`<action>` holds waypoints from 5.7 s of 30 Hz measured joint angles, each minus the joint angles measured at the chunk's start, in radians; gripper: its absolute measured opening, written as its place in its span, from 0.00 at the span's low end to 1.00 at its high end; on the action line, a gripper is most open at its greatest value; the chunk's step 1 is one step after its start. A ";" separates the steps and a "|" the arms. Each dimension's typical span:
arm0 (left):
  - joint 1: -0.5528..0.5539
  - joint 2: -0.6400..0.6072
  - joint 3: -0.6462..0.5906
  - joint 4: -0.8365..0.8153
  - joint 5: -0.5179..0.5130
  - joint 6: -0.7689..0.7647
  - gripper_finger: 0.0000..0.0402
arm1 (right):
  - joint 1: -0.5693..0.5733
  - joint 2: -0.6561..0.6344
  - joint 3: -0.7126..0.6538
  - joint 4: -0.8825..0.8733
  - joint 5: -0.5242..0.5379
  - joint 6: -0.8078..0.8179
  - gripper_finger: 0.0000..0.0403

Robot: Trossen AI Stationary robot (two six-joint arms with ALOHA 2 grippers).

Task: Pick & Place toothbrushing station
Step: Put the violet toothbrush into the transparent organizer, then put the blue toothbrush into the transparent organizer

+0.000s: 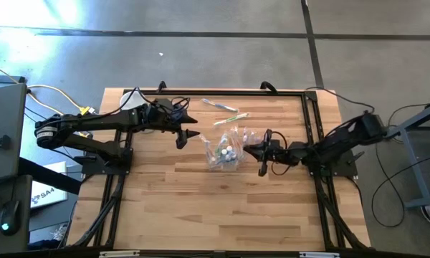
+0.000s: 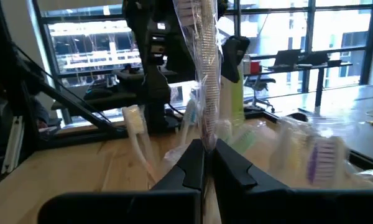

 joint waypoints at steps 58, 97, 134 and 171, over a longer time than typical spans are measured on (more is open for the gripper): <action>0.000 0.000 0.000 -0.009 -0.001 0.015 0.62 | -0.026 0.270 0.093 -0.067 -0.005 0.073 0.47; 0.407 0.235 0.037 0.179 0.063 0.264 0.62 | 0.245 0.051 0.144 -0.124 0.524 -0.474 0.50; 0.472 0.697 0.320 0.061 0.142 0.115 0.62 | 0.228 0.051 0.143 -0.175 0.520 -0.425 0.50; 0.492 0.893 0.397 0.146 0.066 0.059 0.61 | 0.228 0.051 0.143 -0.185 0.520 -0.417 0.50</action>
